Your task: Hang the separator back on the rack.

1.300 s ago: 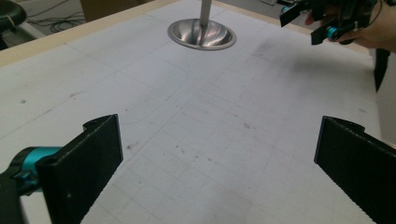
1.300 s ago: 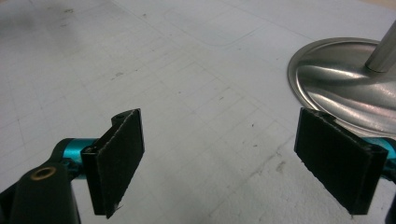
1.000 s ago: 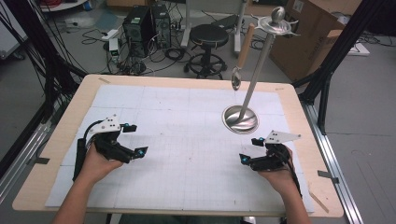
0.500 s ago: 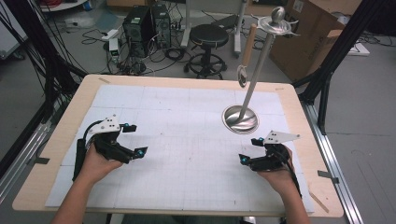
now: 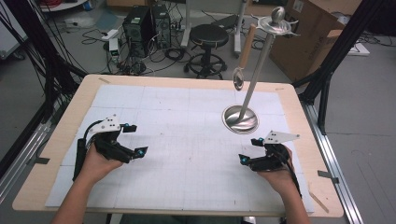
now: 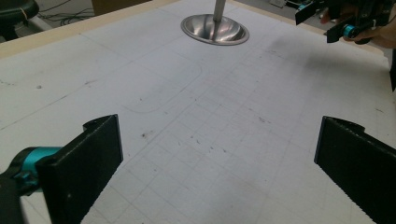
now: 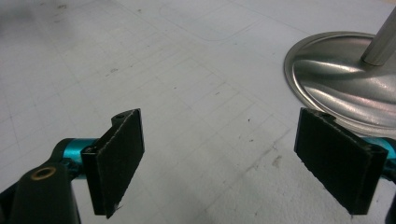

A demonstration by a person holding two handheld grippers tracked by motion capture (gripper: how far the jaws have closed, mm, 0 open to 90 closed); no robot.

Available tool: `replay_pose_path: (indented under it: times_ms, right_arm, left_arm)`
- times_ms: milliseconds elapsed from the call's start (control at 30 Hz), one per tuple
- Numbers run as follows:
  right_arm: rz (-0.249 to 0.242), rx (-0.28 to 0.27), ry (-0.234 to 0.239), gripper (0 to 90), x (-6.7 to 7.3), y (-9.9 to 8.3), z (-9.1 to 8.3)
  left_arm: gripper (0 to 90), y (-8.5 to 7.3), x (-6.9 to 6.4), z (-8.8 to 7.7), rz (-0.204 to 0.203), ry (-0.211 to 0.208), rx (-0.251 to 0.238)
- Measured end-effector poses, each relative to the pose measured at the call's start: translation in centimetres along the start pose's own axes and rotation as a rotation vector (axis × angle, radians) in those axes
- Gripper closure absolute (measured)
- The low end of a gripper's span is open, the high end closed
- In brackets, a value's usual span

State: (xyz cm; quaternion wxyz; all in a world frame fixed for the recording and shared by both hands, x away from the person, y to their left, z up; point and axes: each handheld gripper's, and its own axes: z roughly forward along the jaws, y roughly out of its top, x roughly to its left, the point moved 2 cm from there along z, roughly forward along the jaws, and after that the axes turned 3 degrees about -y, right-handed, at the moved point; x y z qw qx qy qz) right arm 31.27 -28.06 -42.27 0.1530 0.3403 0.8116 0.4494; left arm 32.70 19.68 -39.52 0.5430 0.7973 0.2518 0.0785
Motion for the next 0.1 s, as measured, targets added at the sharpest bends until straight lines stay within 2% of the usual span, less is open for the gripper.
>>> replay_pose_path:
  times_ms: [100]
  right_arm:
    - [-0.001, -0.002, -0.005, 14.9, -0.04, -0.01, -0.03]
  left_arm:
    - [1.7, -0.01, 0.02, -0.01, -0.001, 0.000, 0.001]
